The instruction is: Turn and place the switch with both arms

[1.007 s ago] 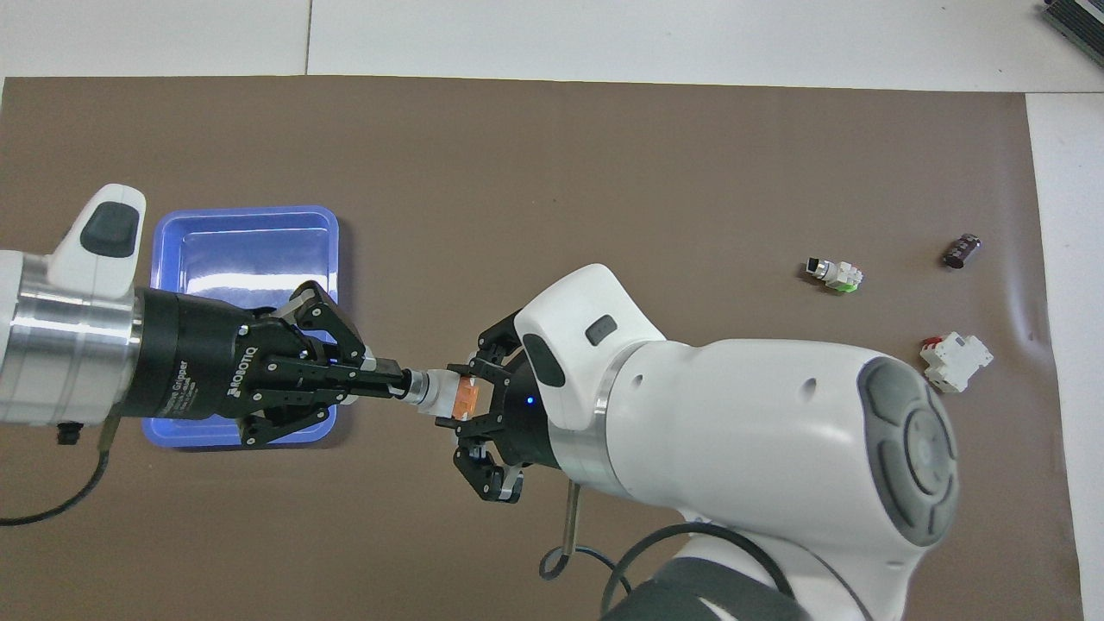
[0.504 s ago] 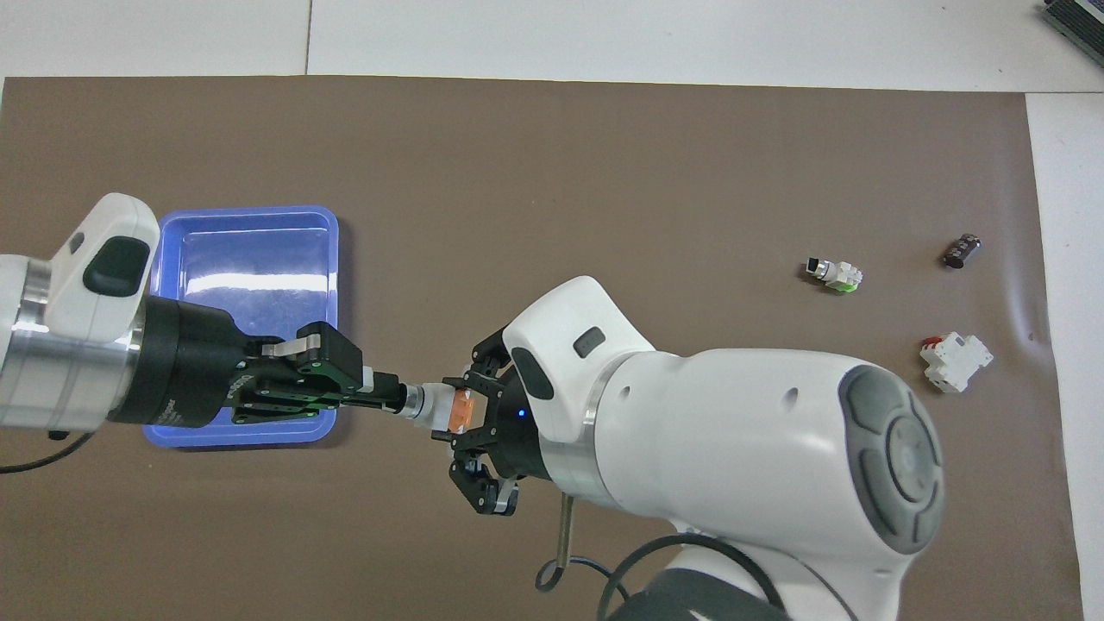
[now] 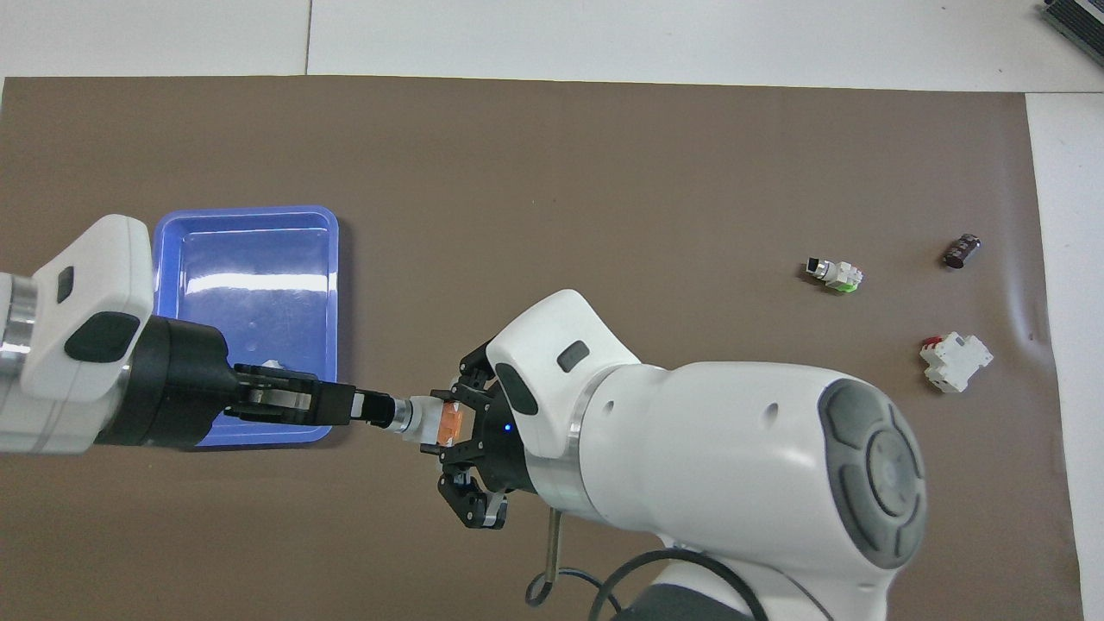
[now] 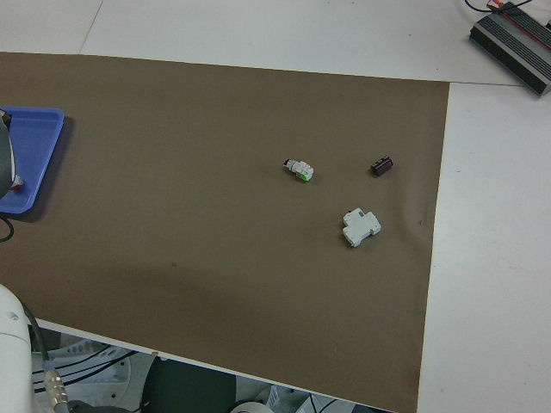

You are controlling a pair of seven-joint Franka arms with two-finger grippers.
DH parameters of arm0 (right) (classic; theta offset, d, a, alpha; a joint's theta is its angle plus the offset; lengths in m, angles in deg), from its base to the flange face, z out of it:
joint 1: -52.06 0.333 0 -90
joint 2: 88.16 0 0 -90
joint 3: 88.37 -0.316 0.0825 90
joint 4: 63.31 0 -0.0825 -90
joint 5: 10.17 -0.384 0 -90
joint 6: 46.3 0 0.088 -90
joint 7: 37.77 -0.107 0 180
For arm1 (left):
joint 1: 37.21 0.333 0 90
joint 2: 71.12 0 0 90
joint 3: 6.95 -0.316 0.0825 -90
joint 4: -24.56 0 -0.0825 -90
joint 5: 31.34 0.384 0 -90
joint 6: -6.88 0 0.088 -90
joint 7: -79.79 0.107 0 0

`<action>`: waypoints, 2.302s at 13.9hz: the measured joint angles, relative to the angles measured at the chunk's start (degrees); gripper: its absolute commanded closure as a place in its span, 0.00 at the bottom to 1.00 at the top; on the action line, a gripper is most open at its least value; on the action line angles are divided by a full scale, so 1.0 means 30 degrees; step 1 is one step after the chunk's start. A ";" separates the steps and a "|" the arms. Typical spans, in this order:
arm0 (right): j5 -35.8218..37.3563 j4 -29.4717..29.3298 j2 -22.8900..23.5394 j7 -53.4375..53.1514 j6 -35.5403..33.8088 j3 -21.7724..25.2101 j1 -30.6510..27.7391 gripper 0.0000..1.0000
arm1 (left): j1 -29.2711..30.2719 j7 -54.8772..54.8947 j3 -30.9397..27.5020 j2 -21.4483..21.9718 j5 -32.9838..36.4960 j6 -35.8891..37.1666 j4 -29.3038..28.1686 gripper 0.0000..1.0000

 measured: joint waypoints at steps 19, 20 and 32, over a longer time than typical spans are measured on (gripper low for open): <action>-0.0042 0.0013 -0.0122 -0.0101 -0.0101 -0.0034 0.0130 1.00 | 0.0010 0.5943 -0.0005 0.0312 0.0244 0.0403 0.0001 1.00; -0.0048 0.0013 -0.0124 -0.0309 -0.0110 -0.0038 0.0134 0.01 | 0.0010 0.6002 -0.0009 0.0312 0.0247 0.0403 0.0003 1.00; -0.0009 0.0062 -0.0024 -0.1410 0.0301 0.0314 -0.0814 0.00 | -0.0009 0.6127 0.0087 0.0827 0.4089 0.1108 -0.0245 1.00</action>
